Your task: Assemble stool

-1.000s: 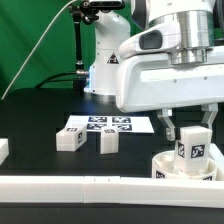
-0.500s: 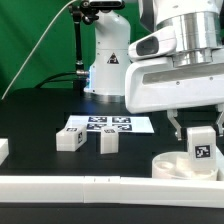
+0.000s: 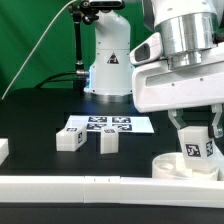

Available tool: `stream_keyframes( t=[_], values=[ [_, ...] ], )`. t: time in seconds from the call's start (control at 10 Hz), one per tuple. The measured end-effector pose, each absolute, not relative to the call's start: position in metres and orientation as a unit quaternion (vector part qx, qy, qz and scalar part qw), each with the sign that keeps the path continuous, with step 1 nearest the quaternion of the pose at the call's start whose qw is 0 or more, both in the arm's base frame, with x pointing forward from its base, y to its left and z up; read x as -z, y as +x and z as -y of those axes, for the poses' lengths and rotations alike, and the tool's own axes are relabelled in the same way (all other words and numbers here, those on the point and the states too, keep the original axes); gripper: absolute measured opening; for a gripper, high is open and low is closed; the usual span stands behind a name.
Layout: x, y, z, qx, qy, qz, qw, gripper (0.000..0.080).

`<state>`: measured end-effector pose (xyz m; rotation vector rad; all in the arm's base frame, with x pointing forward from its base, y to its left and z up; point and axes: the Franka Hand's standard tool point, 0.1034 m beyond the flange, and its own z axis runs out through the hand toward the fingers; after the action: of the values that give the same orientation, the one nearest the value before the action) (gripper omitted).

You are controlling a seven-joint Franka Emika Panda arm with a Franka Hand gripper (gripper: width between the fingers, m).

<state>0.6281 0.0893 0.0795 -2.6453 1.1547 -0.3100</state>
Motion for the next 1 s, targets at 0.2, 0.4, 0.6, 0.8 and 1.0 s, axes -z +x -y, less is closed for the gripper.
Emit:
stream_keyframes(
  t=[0.2,0.4,0.6,0.8,1.0],
  values=[
    [-0.0798,0.6279,-0.0896,0.102,-0.882,-0.444,0.122,0.0341],
    [-0.0816,0.6294,-0.0834,0.091,-0.836,-0.524,0.136,0.0341],
    [-0.0823,0.6281,-0.0858,0.075,-0.782,-0.601,0.148,0.0342],
    [-0.0827,0.6275,-0.0877,0.065,-0.742,-0.649,0.155,0.0342],
    [-0.0825,0.6268,-0.0894,0.057,-0.717,-0.675,0.163,0.0388]
  ],
)
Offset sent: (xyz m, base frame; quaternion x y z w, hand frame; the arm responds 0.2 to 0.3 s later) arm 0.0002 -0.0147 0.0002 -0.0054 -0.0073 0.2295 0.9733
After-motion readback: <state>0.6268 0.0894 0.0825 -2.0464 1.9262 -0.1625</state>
